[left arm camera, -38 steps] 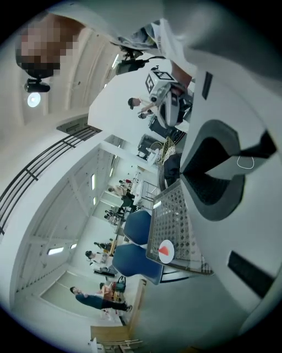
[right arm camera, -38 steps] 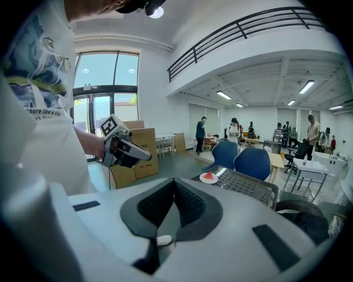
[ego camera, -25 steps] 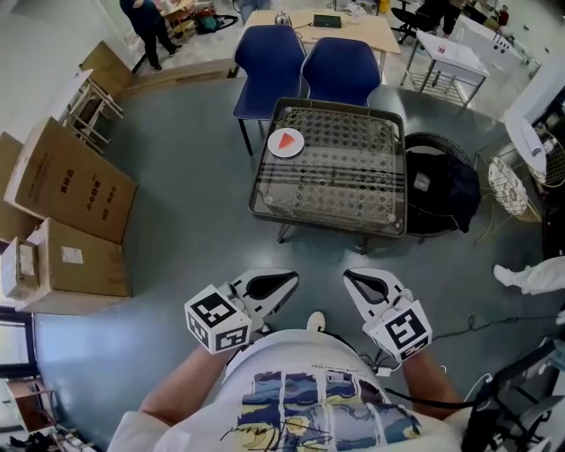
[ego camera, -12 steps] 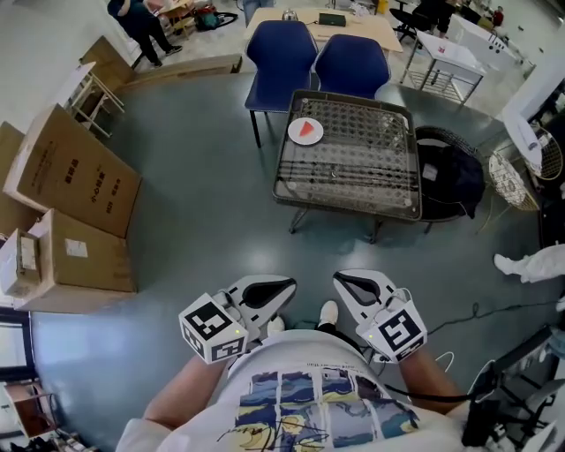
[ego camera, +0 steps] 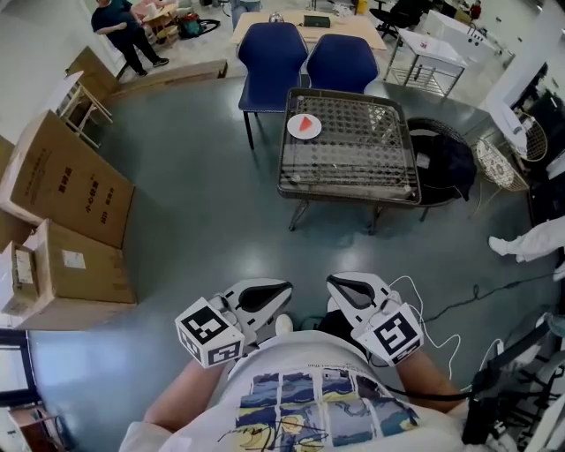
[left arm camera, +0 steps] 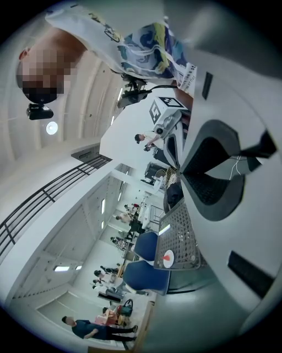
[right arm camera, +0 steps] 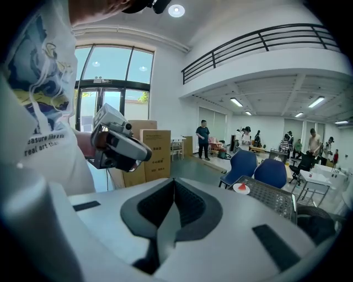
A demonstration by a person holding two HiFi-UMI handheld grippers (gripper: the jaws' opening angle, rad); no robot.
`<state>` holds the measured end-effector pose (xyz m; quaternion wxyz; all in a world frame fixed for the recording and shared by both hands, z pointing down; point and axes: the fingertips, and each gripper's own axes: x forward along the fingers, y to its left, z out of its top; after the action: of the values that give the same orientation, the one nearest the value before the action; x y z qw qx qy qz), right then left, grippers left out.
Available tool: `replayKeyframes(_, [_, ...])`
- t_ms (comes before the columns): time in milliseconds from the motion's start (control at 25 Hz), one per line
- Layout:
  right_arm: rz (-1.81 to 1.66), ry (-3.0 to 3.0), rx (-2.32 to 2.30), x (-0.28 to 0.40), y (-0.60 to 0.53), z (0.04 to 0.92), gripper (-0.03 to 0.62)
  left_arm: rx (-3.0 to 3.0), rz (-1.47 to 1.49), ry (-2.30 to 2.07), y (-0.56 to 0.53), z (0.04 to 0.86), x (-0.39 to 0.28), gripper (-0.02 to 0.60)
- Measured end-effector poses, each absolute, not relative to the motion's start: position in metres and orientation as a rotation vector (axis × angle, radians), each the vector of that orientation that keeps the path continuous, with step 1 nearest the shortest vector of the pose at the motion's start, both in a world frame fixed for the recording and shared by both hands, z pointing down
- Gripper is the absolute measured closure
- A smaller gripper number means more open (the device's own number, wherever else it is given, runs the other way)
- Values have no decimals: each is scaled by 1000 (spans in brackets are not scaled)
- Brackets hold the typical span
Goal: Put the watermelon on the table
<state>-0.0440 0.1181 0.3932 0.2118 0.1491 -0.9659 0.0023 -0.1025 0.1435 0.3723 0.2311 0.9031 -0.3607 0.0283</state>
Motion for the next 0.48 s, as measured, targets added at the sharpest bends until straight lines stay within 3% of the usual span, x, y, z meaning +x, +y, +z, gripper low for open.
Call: replayKeyframes(480, [-15,-2659,411,-56,168,393,582,2511,47,-946,181,377,-107,572])
